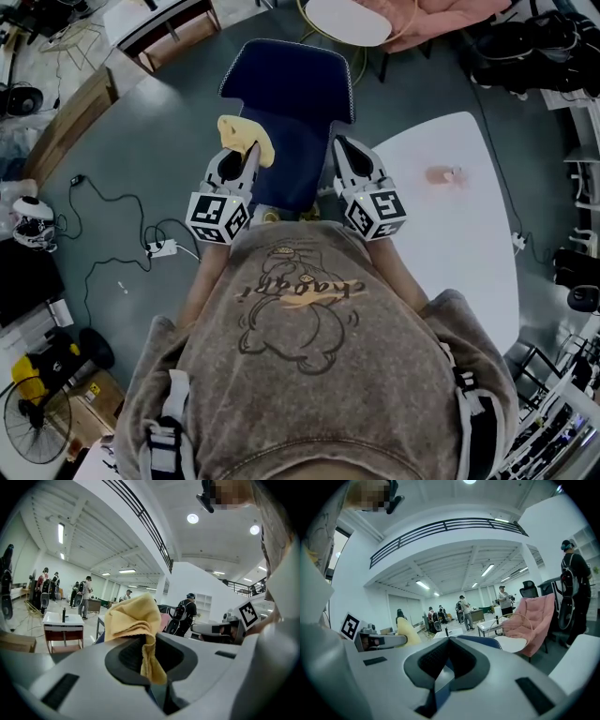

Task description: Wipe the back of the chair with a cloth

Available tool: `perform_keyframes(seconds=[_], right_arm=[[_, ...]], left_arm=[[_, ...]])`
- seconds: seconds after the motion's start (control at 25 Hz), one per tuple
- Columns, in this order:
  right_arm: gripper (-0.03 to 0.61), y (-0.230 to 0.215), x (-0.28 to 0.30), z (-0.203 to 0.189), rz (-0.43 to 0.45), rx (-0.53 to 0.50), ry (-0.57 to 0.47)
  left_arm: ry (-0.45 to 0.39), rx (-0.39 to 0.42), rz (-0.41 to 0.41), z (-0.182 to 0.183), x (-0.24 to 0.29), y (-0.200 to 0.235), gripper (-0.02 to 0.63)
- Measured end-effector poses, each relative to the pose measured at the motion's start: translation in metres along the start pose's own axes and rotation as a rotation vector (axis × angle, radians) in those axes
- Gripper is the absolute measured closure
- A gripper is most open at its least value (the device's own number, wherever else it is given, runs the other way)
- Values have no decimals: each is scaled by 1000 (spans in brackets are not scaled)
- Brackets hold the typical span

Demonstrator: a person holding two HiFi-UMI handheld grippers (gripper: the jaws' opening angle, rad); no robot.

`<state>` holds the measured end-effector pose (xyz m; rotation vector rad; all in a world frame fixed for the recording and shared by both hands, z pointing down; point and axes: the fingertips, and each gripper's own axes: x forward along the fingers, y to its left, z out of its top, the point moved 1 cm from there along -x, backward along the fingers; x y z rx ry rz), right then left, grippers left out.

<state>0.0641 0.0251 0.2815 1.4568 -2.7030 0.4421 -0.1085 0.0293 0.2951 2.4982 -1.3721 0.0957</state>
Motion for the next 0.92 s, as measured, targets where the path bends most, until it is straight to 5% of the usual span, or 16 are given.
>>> perform_keyframes(seconds=[0.92], right_arm=[[557, 8, -6, -6, 21, -26, 27]], left_arm=[[8, -5, 14, 1, -8, -14, 563]])
